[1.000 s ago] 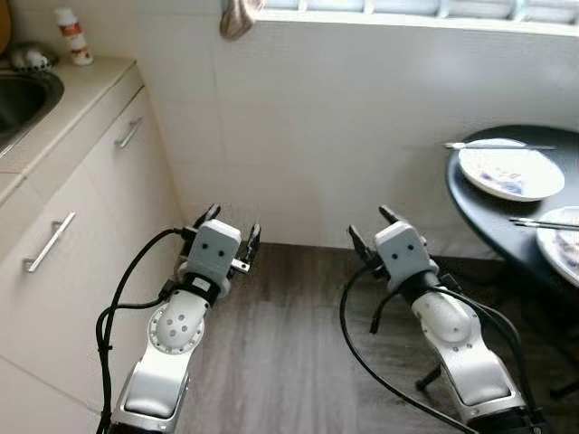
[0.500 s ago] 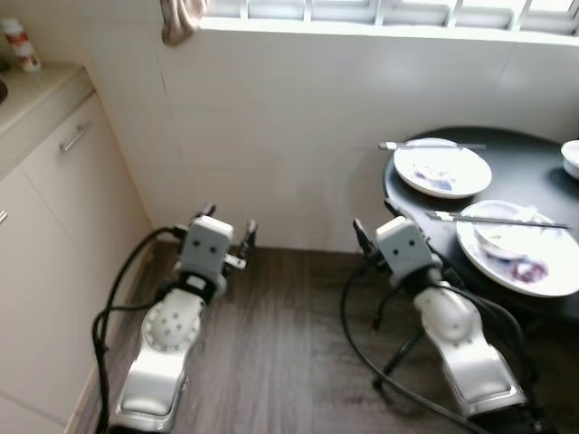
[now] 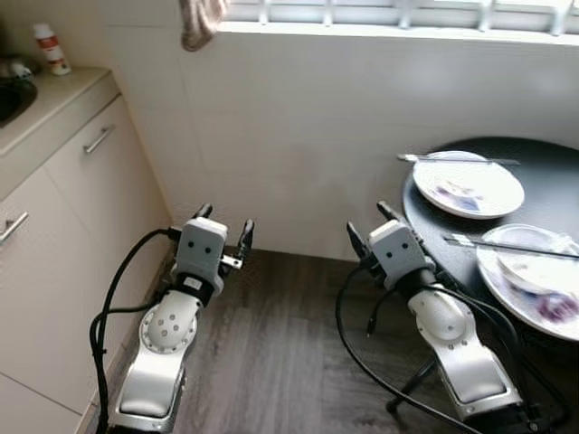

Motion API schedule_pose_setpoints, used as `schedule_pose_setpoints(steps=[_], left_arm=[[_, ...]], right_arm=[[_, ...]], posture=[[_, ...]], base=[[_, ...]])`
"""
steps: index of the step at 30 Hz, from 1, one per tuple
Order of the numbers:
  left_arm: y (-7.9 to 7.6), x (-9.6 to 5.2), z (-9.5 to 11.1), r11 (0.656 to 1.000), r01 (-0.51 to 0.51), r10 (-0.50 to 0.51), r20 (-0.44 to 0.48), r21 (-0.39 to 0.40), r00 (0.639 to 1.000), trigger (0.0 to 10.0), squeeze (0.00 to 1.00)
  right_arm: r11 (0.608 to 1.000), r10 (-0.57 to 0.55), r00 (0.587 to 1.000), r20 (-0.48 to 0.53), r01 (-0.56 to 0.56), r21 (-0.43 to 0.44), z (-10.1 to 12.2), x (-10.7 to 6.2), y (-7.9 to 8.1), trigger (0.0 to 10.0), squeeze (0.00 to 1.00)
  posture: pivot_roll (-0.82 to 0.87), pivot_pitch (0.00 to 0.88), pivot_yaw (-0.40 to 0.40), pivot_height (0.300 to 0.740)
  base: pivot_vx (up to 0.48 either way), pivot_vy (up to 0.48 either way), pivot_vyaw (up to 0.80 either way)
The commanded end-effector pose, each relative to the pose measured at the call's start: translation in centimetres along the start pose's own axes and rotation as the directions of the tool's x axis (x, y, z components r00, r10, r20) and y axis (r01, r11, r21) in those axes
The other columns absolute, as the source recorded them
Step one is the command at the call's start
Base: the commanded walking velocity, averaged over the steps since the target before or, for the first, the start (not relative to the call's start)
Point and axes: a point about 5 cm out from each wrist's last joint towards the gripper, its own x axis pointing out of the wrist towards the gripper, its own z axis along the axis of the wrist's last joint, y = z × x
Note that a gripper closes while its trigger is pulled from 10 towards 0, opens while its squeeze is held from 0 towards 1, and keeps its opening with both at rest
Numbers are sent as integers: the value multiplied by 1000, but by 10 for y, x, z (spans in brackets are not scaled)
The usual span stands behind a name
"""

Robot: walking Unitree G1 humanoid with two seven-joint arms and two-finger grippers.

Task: Kitchen organization

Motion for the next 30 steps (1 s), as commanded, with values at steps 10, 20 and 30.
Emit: schedule_pose_setpoints(steps=[10,20,30], left_arm=[[-4,3,2,1000,11,-11,1,9,1000,10000,0],[-4,3,-1,1000,9,-9,-11,-6,1000,10000,0],[-4,3,-3,1000,18,-18,-13,0,1000,10000,0]], right_arm=[[1000,-2,1000,-31,2,-11,-8,-4,-3,10000,0],[1000,-1,1000,-31,1,-12,-8,-4,-2,10000,0],[984,-23,993,-117,2,-177,-13,-2,-8,10000,0]], posture=[[-44,0,-14,740],[-42,0,-14,740],[-46,0,-9,740]], base=[[107,0,0],[0,0,0],[0,0,0]])
